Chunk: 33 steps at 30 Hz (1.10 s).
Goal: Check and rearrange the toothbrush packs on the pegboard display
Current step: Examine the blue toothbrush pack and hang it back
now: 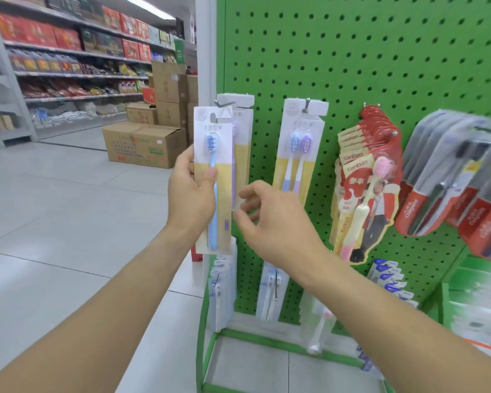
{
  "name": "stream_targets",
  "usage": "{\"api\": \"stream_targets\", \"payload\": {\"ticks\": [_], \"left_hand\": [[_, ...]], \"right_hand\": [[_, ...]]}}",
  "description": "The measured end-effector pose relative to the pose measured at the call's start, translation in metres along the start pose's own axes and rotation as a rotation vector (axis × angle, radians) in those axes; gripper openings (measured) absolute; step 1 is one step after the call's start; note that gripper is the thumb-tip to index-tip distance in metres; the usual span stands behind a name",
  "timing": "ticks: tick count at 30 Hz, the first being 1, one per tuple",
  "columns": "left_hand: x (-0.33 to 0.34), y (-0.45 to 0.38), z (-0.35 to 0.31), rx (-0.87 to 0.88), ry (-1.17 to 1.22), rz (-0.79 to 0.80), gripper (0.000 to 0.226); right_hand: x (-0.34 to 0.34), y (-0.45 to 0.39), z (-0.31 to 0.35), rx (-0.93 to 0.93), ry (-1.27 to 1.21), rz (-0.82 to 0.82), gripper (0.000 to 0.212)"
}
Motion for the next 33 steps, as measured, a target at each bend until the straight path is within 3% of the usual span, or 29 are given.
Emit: {"api": "stream_targets", "payload": {"ticks": [4,10,16,22,26,33], "left_hand": [[0.0,-0.005,0.01,-0.029,-0.012,0.013,0.043],[-0.007,-0.009,0.015,-0.051,0.021,-0.033,0.04],[0.0,-0.024,0.004,0.034,-0.032,0.069,0.047],[0.007,-0.032,0.017,-0.004,-0.17,0.183,0.053],[0.011,-0.032,0.018,0.013,-0.228,0.21,0.05],[0.01,-0.032,0.015,0.041,-0.242,0.187,0.045]], "right_hand": [[-0.035,-0.012,0.024,-0.095,0.095,-0.058,0.008],[-0.067,-0.045,0.058,-0.135,0.202,-0.065,0.012],[-0.105,-0.103,0.087,-0.157,0.353,-0.16,0.021],[-0.104,-0.172,0.077,-0.092,0.523,0.043,0.03],[-0.084,-0.197,0.058,-0.089,0.567,0.209,0.021],[-0.076,-0.207,0.056,-0.075,0.532,0.283,0.016]]}}
Point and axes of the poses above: each hand's wrist, its own y-axis away from the middle knuckle, its own x-axis out of the palm, z = x × y, the point moved 5 cm from there along -y, towards the middle knuckle, and after that the axes turned 1 degree about y, right-handed, at the moved point
